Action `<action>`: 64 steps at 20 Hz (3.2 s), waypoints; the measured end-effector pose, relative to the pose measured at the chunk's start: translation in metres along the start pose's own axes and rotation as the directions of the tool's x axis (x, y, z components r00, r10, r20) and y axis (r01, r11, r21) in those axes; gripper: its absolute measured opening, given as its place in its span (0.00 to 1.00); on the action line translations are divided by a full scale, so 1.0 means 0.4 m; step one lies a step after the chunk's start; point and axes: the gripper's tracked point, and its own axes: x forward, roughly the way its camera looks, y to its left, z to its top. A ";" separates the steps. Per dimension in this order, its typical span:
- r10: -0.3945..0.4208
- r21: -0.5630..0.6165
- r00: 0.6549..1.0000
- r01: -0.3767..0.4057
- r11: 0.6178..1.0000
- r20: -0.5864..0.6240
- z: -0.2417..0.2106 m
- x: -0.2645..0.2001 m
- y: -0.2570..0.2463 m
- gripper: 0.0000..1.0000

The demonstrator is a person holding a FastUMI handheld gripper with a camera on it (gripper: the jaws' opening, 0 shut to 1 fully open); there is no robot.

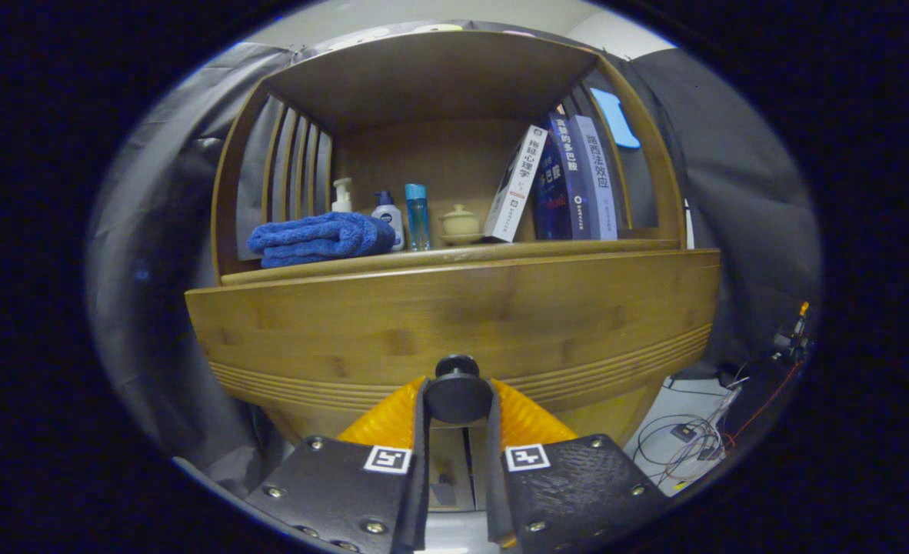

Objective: Pull open the drawer, take out the items inside it, and place them on the countertop above the cabinet.

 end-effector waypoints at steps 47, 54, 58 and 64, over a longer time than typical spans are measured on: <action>0.104 -0.174 0.995 -0.104 0.979 -0.008 0.217 -0.405 0.138 0.84; 0.051 -0.242 0.962 -0.119 0.963 -0.269 0.183 -0.198 0.086 0.84; -0.011 -0.261 0.900 -0.115 0.958 -0.435 0.106 -0.079 0.015 0.84; 0.005 -0.159 0.825 -0.114 0.981 -0.565 0.026 -0.010 0.004 0.84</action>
